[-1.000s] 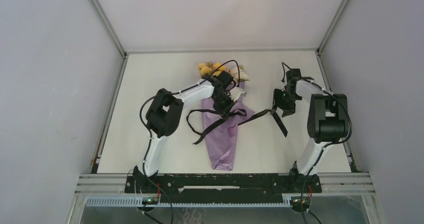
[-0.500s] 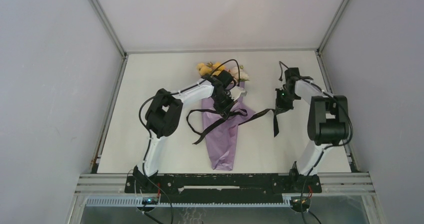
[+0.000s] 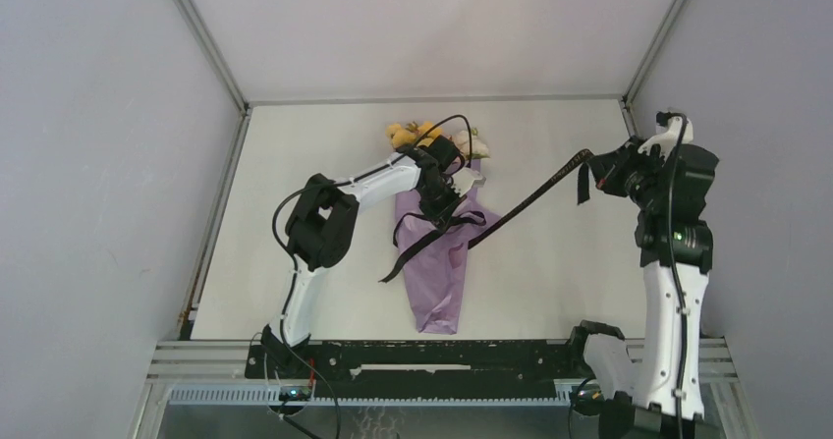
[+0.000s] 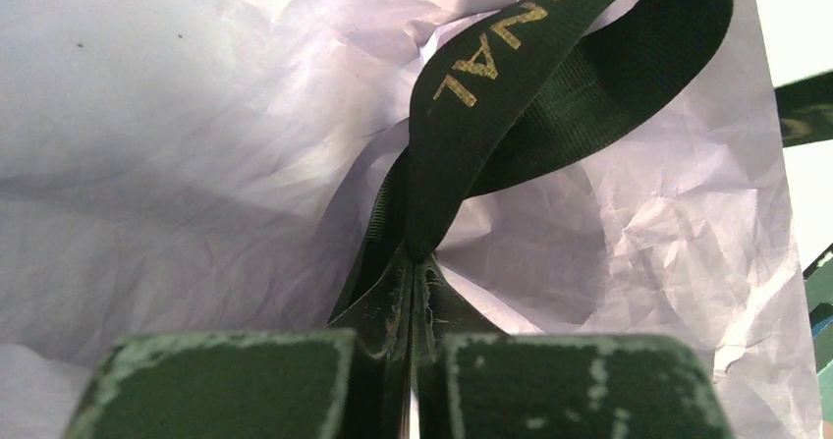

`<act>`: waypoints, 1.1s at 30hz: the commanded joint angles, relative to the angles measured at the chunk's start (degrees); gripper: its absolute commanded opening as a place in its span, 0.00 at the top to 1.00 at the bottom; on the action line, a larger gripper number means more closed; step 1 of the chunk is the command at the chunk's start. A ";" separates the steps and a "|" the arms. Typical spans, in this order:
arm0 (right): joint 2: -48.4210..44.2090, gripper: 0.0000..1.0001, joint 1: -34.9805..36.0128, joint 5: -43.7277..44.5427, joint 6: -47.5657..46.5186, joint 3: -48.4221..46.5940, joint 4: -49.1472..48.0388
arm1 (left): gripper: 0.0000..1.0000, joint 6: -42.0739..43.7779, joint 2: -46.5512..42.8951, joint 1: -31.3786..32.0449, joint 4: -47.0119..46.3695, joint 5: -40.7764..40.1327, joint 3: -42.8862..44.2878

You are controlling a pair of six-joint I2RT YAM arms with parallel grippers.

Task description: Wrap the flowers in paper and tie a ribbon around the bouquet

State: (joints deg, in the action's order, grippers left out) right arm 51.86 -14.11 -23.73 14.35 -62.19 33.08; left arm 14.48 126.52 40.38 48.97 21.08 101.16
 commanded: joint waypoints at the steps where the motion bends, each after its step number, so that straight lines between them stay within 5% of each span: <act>1: -3.41 1.00 0.13 -11.32 4.00 -2.44 -7.04 | 1.00 1.08 -3.29 0.27 0.34 -0.55 2.85; 7: -5.01 1.00 6.21 -20.23 7.18 -8.10 -16.48 | 1.00 1.25 -3.38 0.23 0.68 -0.33 3.44; 15: 4.82 1.00 46.60 -15.01 1.32 1.56 -26.96 | 1.00 0.21 -3.24 -0.41 2.43 3.45 6.05; 20: 14.54 1.00 60.81 -17.05 2.37 8.89 -43.51 | 1.00 0.12 -2.44 -0.73 2.44 4.00 5.50; 28: 24.24 1.00 59.49 -10.30 9.04 24.95 -57.94 | 1.00 0.10 -4.05 -2.67 2.38 5.59 4.38; 33: 30.11 1.00 54.77 -6.06 11.46 27.68 -58.99 | 1.00 0.39 -5.32 -3.56 1.96 5.43 3.75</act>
State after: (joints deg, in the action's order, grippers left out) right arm 79.18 43.70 -34.00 22.17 -34.83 -16.75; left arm 14.50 126.19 37.67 51.31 24.82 104.88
